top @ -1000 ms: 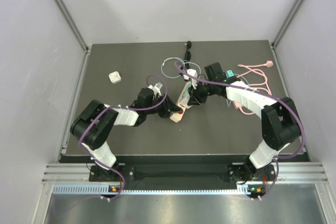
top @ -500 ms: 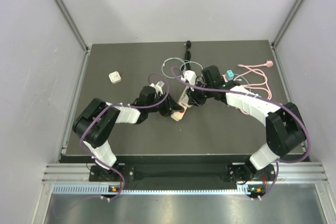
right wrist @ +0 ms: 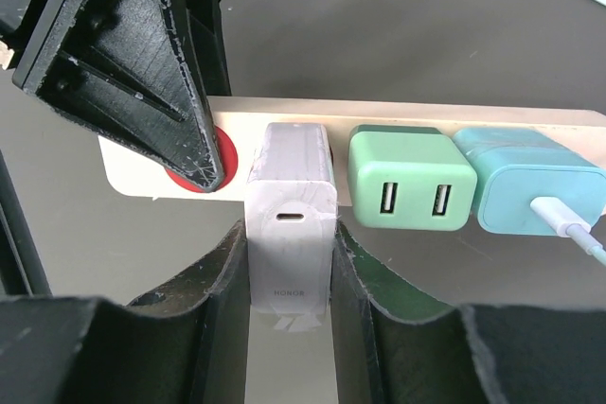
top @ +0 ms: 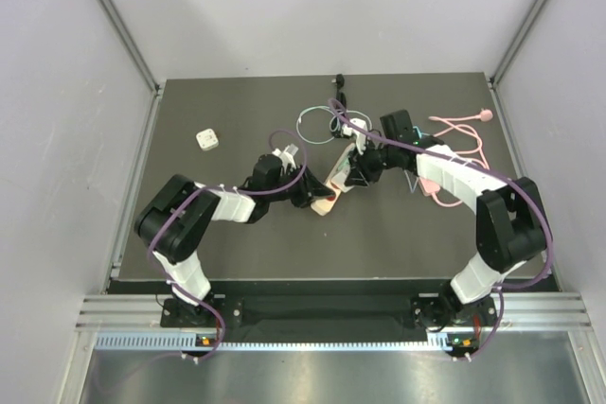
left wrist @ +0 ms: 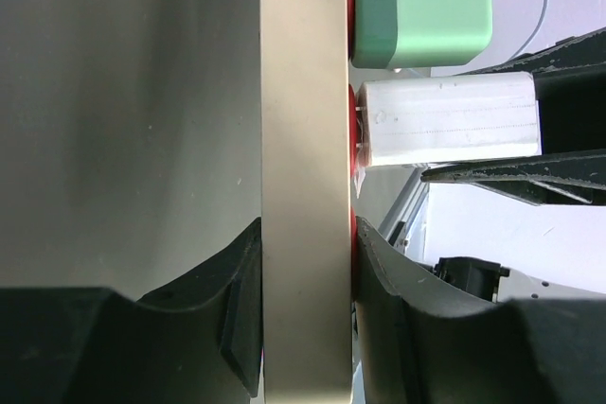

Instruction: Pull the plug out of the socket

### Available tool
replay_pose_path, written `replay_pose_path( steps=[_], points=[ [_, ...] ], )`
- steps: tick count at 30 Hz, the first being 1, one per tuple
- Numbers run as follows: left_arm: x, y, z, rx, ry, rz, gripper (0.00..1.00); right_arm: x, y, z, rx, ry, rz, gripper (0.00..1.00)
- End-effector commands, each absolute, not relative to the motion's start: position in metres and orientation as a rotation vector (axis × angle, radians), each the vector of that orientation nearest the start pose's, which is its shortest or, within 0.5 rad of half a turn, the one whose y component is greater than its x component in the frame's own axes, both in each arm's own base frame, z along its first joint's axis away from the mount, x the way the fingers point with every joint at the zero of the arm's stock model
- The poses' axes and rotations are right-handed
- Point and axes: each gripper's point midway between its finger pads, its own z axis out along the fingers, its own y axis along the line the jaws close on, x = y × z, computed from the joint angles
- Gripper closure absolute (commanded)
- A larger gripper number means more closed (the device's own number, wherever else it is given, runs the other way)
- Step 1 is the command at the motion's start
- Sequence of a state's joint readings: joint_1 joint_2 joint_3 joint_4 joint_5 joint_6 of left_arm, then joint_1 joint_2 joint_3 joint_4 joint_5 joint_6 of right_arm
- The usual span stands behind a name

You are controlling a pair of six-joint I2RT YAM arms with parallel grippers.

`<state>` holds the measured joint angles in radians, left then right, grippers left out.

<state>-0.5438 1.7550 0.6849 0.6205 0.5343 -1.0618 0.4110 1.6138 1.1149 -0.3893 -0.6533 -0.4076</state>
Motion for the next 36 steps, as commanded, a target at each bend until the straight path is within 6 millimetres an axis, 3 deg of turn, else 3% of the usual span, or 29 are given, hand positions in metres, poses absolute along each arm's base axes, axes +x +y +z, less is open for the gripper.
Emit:
replay_pose_path(
  steps=[1,4,8,13,22,29,33,34,36],
  points=[
    [0.306,-0.297,0.050,-0.314,2.356,-1.320,1.00,0.341,0.235,0.159,-1.131,1.945,0.783,1.00],
    [0.308,-0.294,0.044,-0.342,2.376,-1.284,1.00,0.340,0.237,0.168,-1.130,1.911,0.712,1.00],
    [0.315,-0.293,0.038,-0.371,2.391,-1.244,1.00,0.328,0.257,0.185,-1.186,1.840,0.606,1.00],
    [0.320,-0.292,0.032,-0.388,2.400,-1.209,1.00,0.322,0.270,0.183,-1.243,1.821,0.538,1.00],
    [0.314,-0.294,0.027,-0.345,2.404,-1.237,1.00,0.335,0.252,0.181,-1.196,1.865,0.548,1.00],
    [0.307,-0.303,0.030,-0.278,2.385,-1.337,1.00,0.325,0.247,0.199,-1.191,1.788,0.690,1.00],
    [0.304,-0.302,0.031,-0.250,2.382,-1.335,0.80,0.325,0.244,0.200,-1.173,1.783,0.745,1.00],
    [0.302,-0.300,0.029,-0.247,2.388,-1.327,0.66,0.324,0.243,0.199,-1.170,1.786,0.752,1.00],
    [0.301,-0.297,0.030,-0.232,2.389,-1.299,0.56,0.325,0.242,0.198,-1.162,1.790,0.766,1.00]
  ],
)
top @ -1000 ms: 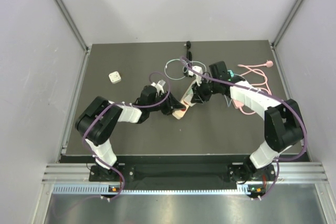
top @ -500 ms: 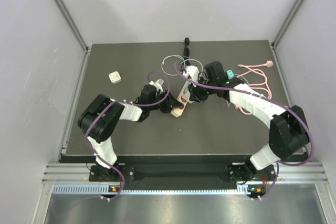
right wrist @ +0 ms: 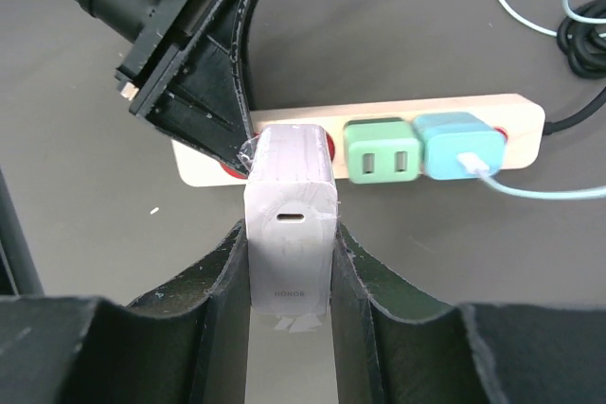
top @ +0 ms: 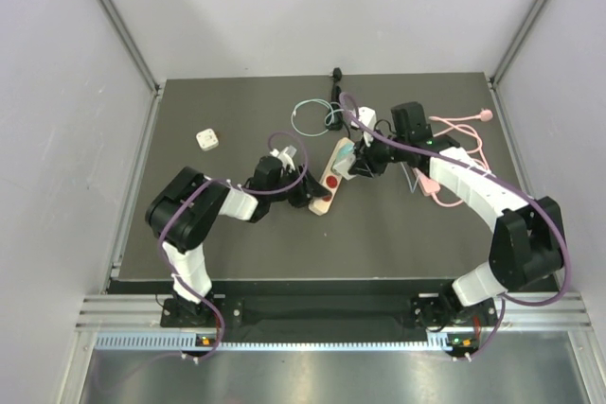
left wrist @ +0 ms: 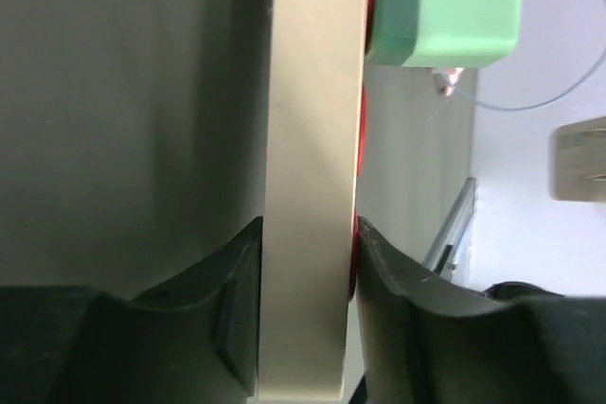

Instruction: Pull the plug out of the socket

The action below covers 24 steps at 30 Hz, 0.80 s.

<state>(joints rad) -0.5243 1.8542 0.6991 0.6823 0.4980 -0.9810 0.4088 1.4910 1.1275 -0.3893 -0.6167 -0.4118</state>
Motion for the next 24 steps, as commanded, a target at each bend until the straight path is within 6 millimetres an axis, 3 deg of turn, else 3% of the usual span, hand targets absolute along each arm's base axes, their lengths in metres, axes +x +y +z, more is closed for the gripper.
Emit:
replay_pose_path(
  steps=[1,5,13,16,22,24],
  points=[
    [0.300,-0.296,0.030,-0.226,2.390,-1.291,0.47,0.326,0.241,0.198,-1.161,1.789,0.767,1.00],
    [0.299,-0.288,0.030,-0.214,2.405,-1.219,0.38,0.325,0.241,0.197,-1.158,1.792,0.779,1.00],
    [0.306,-0.261,0.024,-0.200,2.438,-0.968,0.35,0.326,0.241,0.196,-1.157,1.792,0.782,1.00],
    [0.309,-0.249,0.032,-0.160,2.416,-0.866,0.34,0.322,0.243,0.195,-1.174,1.779,0.803,1.00],
    [0.315,-0.228,0.068,-0.024,2.297,-0.729,0.31,0.314,0.248,0.194,-1.200,1.755,0.867,1.00],
    [0.315,-0.223,0.089,0.057,2.223,-0.705,0.30,0.309,0.251,0.193,-1.212,1.741,0.912,1.00]
  ],
)
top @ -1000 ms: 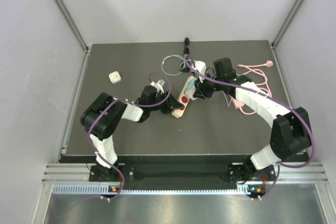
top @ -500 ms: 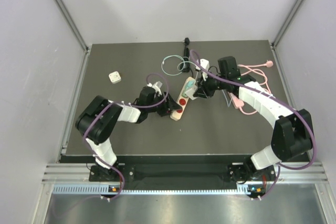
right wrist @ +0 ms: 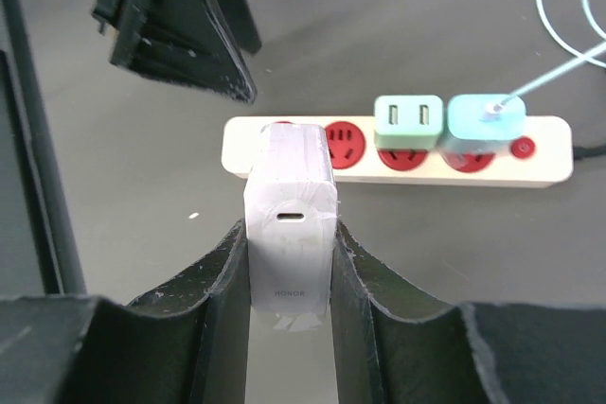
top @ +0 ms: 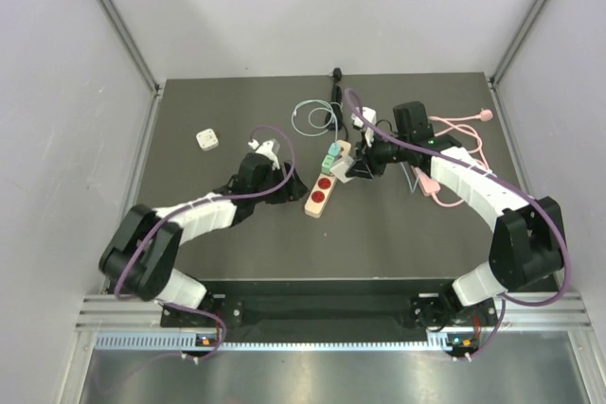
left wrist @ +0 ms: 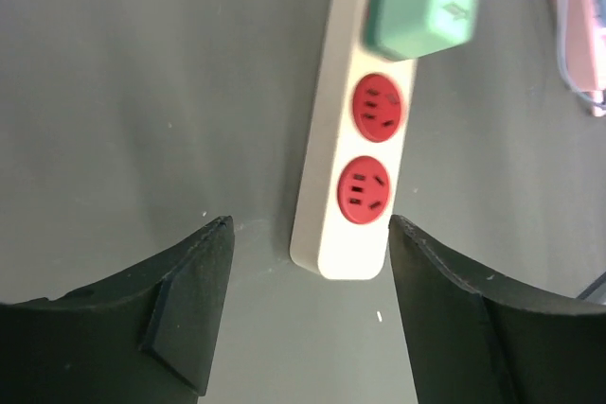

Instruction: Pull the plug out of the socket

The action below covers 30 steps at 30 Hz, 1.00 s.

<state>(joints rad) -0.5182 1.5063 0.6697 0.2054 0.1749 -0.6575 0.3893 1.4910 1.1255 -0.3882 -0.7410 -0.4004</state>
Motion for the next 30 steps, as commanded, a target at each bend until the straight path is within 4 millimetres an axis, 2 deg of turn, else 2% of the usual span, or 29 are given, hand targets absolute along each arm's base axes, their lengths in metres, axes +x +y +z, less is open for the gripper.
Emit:
replay_pose_path(
  steps=[1,2,3,4,5,6,7,8,9,11,13,17,20,21,23,24,30],
  points=[
    [0.313,-0.220,0.093,0.082,2.199,-0.694,0.29,0.307,0.252,0.193,-1.217,1.735,0.929,1.00],
    [0.316,-0.222,0.119,0.157,2.087,-0.706,0.28,0.303,0.255,0.196,-1.224,1.712,0.965,1.00],
    [0.314,-0.223,0.130,0.196,2.023,-0.717,0.28,0.299,0.257,0.194,-1.232,1.703,0.991,1.00],
    [0.304,-0.219,0.126,0.236,1.982,-0.720,0.28,0.296,0.258,0.196,-1.238,1.689,1.014,1.00],
    [0.301,-0.220,0.166,0.307,1.795,-0.731,0.26,0.290,0.262,0.199,-1.243,1.666,1.058,1.00],
    [0.296,-0.218,0.178,0.332,1.720,-0.724,0.22,0.287,0.263,0.199,-1.246,1.659,1.081,1.00],
    [0.285,-0.212,0.173,0.359,1.686,-0.712,0.18,0.286,0.264,0.200,-1.236,1.659,1.103,1.00],
    [0.277,-0.207,0.196,0.421,1.564,-0.682,0.11,0.284,0.266,0.203,-1.239,1.637,1.129,1.00],
    [0.271,-0.207,0.211,0.456,1.476,-0.679,0.09,0.282,0.267,0.204,-1.235,1.638,1.149,1.00],
    [0.260,-0.202,0.224,0.503,1.368,-0.652,0.07,0.277,0.270,0.208,-1.221,1.626,1.207,1.00],
    [0.251,-0.211,0.231,0.574,1.307,-0.677,0.01,0.270,0.273,0.210,-1.192,1.639,1.282,1.00],
    [0.245,-0.229,0.237,0.752,1.248,-0.650,0.01,0.265,0.278,0.218,-1.141,1.615,1.386,1.00],
    [0.230,-0.247,0.241,0.905,1.144,-0.605,0.01,0.262,0.282,0.222,-1.102,1.606,1.454,1.00],
    [0.231,-0.249,0.248,0.919,1.124,-0.582,0.01,0.260,0.283,0.219,-1.090,1.618,1.477,1.00],
    [0.230,-0.256,0.244,0.990,1.120,-0.543,0.01,0.256,0.287,0.223,-1.077,1.614,1.517,1.00],
    [0.231,-0.259,0.251,1.002,1.103,-0.534,0.01,0.255,0.289,0.221,-1.074,1.617,1.528,1.00],
    [0.225,-0.282,0.245,1.113,1.079,-0.520,0.01,0.242,0.302,0.218,-1.084,1.625,1.601,1.00]
  ],
)
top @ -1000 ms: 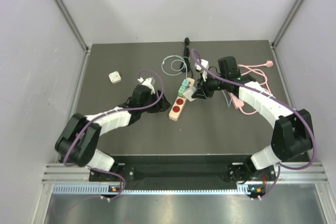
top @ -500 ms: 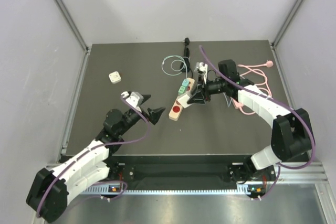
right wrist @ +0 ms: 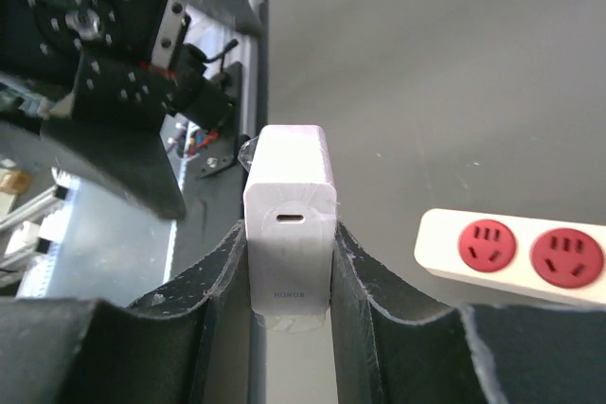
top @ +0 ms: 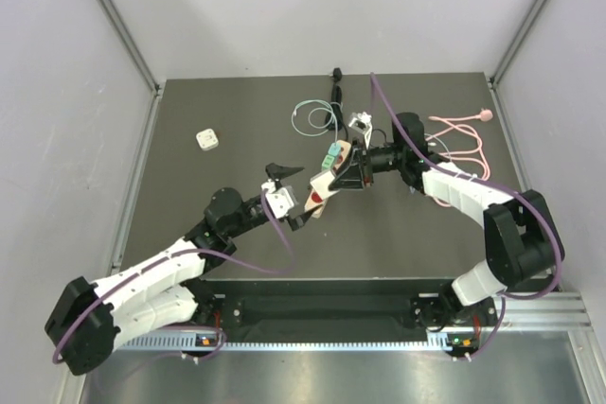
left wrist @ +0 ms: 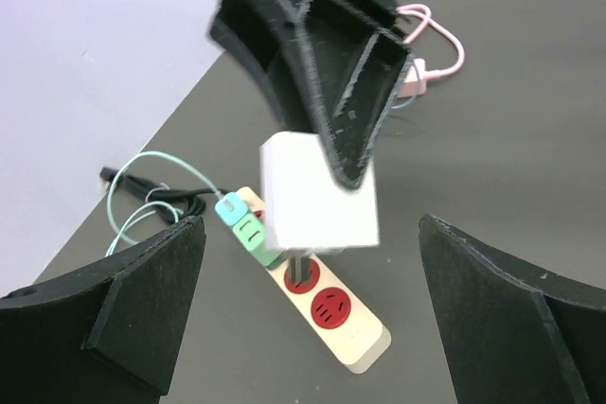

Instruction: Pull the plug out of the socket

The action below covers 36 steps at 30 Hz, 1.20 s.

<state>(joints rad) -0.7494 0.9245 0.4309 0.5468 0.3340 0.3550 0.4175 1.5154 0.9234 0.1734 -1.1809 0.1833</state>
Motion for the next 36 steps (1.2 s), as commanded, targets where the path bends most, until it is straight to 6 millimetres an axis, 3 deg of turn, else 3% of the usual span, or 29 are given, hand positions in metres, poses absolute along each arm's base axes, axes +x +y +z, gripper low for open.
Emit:
replay_pose_path(
  steps=[1,5,8,21,29,32,36],
  points=[
    [0.225,-0.286,0.240,1.138,1.081,-0.510,0.01,0.243,0.302,0.221,-1.078,1.620,1.608,1.00],
    [0.219,-0.295,0.230,1.195,1.095,-0.498,0.01,0.241,0.303,0.222,-1.071,1.622,1.621,1.00],
    [0.225,-0.295,0.224,1.193,1.117,-0.432,0.02,0.241,0.303,0.224,-1.055,1.622,1.640,1.00],
    [0.248,-0.302,0.226,1.127,1.138,-0.189,0.07,0.239,0.306,0.223,-1.016,1.648,1.700,1.00],
    [0.254,-0.305,0.226,1.098,1.165,-0.170,0.20,0.242,0.307,0.219,-0.994,1.670,1.704,1.00],
    [0.255,-0.307,0.227,1.093,1.170,-0.170,0.29,0.242,0.307,0.217,-0.990,1.679,1.705,1.00],
    [0.257,-0.308,0.226,1.086,1.182,-0.170,0.51,0.244,0.308,0.215,-0.984,1.692,1.700,1.00]
  ],
)
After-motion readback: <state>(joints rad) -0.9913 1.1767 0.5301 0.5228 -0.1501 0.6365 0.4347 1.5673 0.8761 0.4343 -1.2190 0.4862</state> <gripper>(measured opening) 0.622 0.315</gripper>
